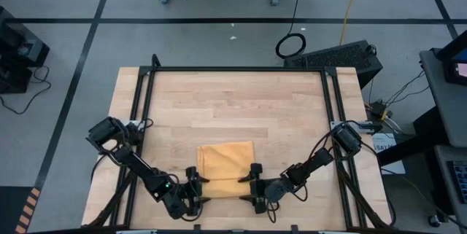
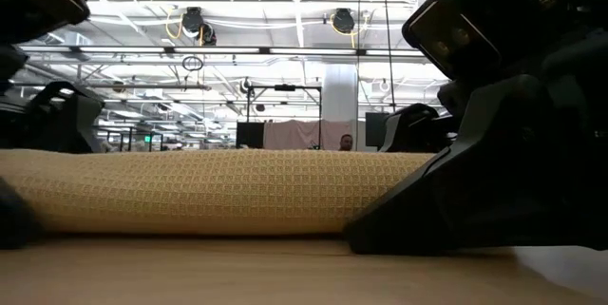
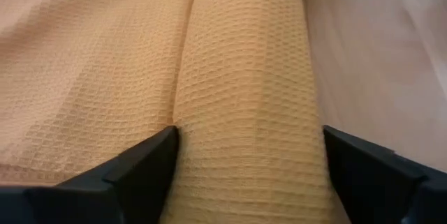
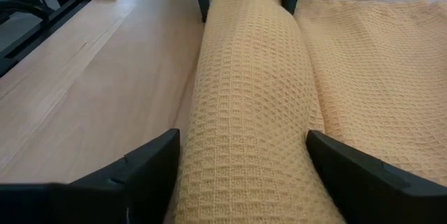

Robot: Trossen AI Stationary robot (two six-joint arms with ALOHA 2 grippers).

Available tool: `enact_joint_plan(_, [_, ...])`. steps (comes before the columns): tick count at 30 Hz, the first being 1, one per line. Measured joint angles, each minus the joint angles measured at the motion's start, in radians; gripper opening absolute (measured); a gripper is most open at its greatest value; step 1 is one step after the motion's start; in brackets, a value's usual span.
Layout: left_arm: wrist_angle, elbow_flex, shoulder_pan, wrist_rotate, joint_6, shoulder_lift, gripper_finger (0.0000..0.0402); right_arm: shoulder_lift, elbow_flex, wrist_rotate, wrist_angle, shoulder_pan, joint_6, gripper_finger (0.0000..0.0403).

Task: Roll towel
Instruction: Roll the folded yellow towel

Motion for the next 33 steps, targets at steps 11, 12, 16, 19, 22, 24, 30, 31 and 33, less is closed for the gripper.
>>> enact_joint_plan(11, [-0.001,0.001,0.000,0.010,-0.008,-0.001,0.0116,0.000,-0.001,0.016,0.022,0.000,0.084,0.0282])
enact_joint_plan(12, [0.002,0.001,-0.002,0.011,-0.008,-0.001,0.0099,0.000,-0.001,0.016,0.024,0.000,0.091,0.0272])
enact_joint_plan(16, [0.005,0.001,-0.011,0.014,-0.045,-0.001,0.0053,0.000,-0.001,0.012,0.027,0.000,0.123,0.0207])
enact_joint_plan(19, [0.007,0.001,-0.021,0.020,-0.065,-0.001,0.0051,0.000,-0.001,0.003,0.031,0.000,0.144,0.0145])
enact_joint_plan(22, [0.008,0.001,-0.025,0.020,-0.086,-0.001,0.0061,0.000,-0.001,-0.014,0.037,0.000,0.177,0.0081])
enact_joint_plan(24, [0.010,0.001,-0.025,0.020,-0.087,-0.001,0.0074,0.000,-0.001,-0.042,0.044,-0.001,0.202,0.0041])
enact_joint_plan(30, [0.016,0.000,-0.026,0.021,-0.091,-0.002,0.0086,-0.003,0.000,-0.110,0.048,-0.013,0.309,0.0030])
enact_joint_plan(31, [0.015,0.000,-0.026,0.021,-0.098,-0.003,0.0086,-0.004,0.001,-0.115,0.049,-0.017,0.330,0.0035])
enact_joint_plan(33, [0.010,-0.001,-0.026,0.021,-0.112,-0.011,0.0087,-0.006,0.001,-0.127,0.051,-0.024,0.362,0.0039])
